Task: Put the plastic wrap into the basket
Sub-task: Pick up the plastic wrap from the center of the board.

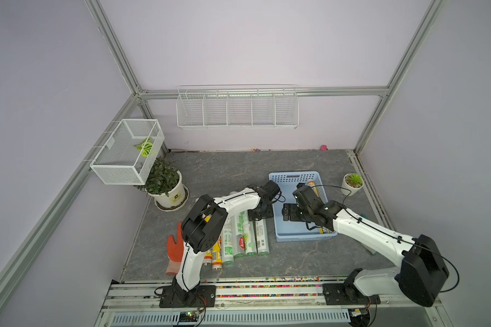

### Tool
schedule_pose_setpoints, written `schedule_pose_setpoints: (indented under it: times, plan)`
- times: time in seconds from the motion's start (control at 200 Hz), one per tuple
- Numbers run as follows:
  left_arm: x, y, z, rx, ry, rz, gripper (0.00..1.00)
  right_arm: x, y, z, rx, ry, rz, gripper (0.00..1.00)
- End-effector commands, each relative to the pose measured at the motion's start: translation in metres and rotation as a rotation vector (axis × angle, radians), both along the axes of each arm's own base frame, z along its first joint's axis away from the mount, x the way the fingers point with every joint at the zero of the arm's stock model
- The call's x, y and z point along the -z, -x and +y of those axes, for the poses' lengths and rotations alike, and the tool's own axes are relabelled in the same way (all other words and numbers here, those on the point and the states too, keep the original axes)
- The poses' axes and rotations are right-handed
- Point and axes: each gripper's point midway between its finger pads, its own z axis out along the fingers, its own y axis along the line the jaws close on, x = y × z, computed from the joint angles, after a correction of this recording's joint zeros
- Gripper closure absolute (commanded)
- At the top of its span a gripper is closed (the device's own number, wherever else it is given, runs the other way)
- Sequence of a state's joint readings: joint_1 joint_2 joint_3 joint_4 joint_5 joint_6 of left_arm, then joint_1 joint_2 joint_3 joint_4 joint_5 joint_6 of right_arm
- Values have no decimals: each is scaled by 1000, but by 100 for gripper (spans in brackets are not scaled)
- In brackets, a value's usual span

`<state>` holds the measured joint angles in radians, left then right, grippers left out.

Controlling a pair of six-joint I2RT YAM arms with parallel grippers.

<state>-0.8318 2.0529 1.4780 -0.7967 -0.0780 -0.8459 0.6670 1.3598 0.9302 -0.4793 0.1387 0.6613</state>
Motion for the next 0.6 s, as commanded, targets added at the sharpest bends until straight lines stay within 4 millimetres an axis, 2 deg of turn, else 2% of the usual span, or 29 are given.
schedule_pose_setpoints:
  times: [0.0,0.115,0.215,0.295,0.37,0.45,0.595]
  plan:
    - [11,4,14,-23,-75,25,38,1,-1,-7,14,13,-18,4]
    - [-3,0,17,-29,-83,-9,50,-1,-1,-9,23,9,-27,4]
    - [-26,-6,20,-39,-72,-59,65,-6,-2,-13,36,9,-43,4]
    - [-50,-8,16,-34,-34,-100,70,-15,-4,-21,58,12,-68,4]
    - [-77,-9,15,-32,1,-157,76,-27,-8,-38,110,26,-99,4]
    - [-107,-10,15,-44,54,-227,78,-37,-13,-64,178,22,-132,4]
    - [-148,-12,-9,12,261,-321,85,-34,-22,-114,305,-69,-102,4]
